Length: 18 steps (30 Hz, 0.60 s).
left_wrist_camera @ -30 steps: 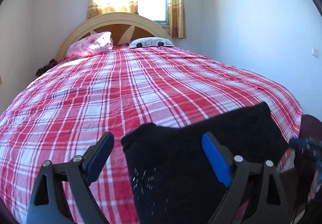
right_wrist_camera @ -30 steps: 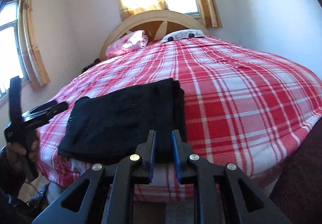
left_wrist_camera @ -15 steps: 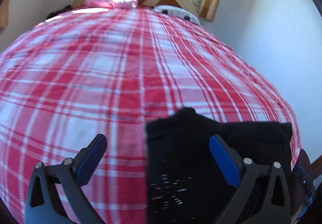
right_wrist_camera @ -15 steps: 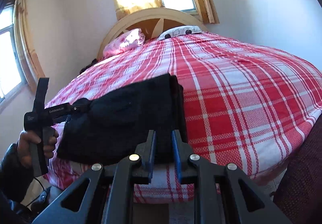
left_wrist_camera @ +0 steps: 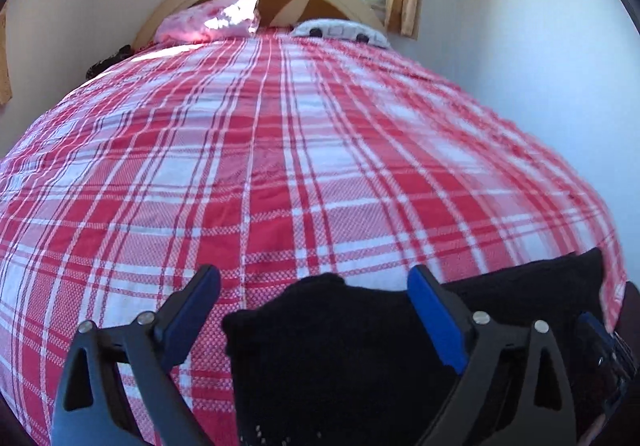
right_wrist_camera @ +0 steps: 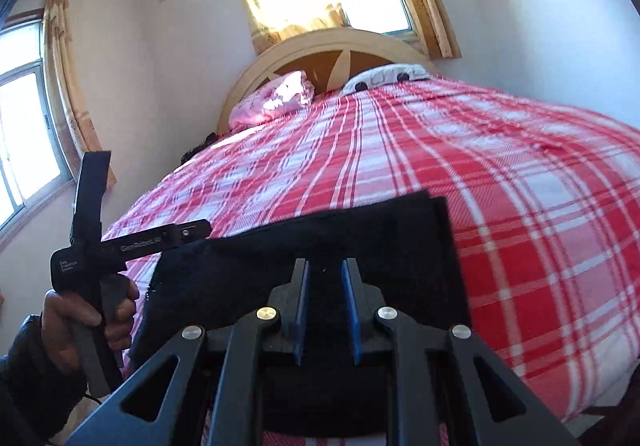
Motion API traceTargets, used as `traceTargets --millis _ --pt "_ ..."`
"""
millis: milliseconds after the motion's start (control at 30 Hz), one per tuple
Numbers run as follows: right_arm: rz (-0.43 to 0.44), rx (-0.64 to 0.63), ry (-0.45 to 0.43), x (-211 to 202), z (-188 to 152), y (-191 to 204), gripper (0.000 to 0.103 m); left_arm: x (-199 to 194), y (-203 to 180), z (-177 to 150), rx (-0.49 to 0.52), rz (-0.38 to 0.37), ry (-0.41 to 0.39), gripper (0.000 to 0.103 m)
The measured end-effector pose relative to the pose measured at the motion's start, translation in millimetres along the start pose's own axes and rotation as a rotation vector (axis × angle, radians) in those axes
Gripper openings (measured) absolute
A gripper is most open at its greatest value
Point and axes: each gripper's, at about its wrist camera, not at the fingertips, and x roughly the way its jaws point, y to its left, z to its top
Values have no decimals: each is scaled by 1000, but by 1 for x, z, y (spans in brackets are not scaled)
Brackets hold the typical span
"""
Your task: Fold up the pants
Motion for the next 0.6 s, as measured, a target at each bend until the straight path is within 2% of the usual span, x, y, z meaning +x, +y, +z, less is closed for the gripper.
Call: traceTargets --millis 67,200,300,500,600 --pt "-19 5 63 15 -5 0 18 11 3 -1 -17 -1 35 97" --pt "-13 23 42 17 -8 -2 18 26 10 3 -54 6 101 103" --pt "-19 12 34 17 -11 -1 18 26 15 5 -72 -17 141 103" --pt "-41 3 14 15 -15 3 19 -3 16 2 -15 25 89 103" --pt "-29 38 21 11 -11 2 21 -23 18 -3 15 31 55 103"
